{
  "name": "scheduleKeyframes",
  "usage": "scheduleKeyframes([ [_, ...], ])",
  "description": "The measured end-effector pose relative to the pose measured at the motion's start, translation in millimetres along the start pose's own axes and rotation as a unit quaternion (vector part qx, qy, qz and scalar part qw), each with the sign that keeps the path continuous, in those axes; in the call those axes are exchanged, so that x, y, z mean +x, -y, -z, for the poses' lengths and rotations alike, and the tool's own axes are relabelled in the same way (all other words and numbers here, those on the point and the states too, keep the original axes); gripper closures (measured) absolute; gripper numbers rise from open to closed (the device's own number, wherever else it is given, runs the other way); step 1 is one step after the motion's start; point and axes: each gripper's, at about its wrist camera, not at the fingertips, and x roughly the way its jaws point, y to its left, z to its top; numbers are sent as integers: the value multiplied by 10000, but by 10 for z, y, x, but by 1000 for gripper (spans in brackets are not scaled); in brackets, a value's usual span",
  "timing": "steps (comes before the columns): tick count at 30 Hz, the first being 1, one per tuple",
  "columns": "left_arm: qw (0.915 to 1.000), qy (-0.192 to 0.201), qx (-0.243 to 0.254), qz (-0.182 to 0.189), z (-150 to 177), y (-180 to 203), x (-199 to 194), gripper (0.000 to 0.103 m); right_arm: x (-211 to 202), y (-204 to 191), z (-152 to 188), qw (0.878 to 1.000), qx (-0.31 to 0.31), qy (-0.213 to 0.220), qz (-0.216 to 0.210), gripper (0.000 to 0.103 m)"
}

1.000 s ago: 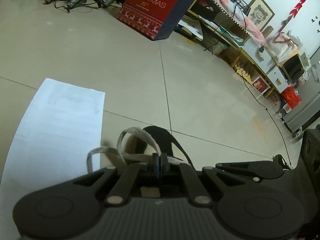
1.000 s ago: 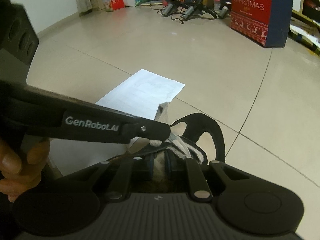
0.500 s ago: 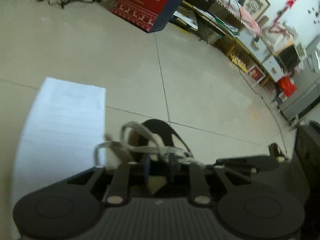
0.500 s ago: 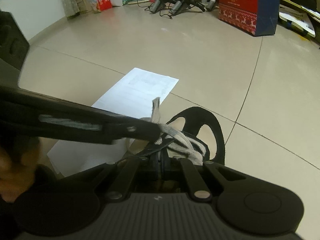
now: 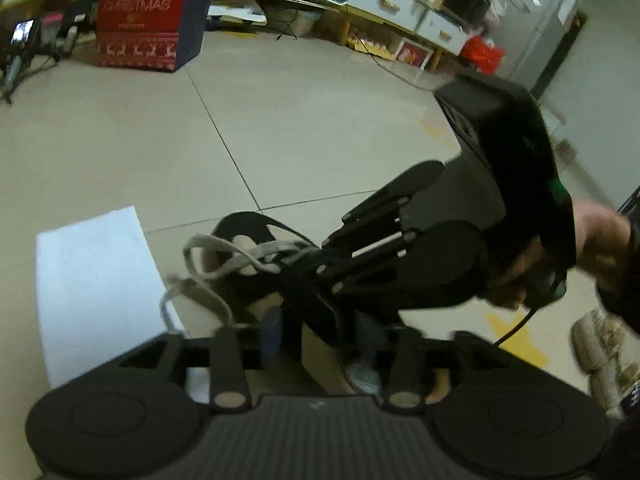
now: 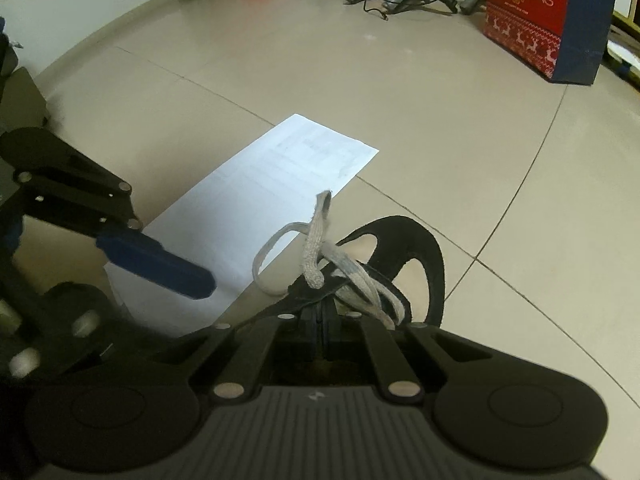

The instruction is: Lace up shoes with both hands

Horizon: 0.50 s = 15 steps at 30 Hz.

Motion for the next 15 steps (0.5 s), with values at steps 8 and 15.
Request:
scheduleKeyframes([
  [8, 9922, -112, 1066, -638, 65, 350, 312, 56, 38, 16, -104, 9991, 249, -337, -118, 100],
  [15, 9923, -304, 396, -1129, 98, 239, 451, 92, -52, -98, -128, 9971, -346, -660, 167, 100],
])
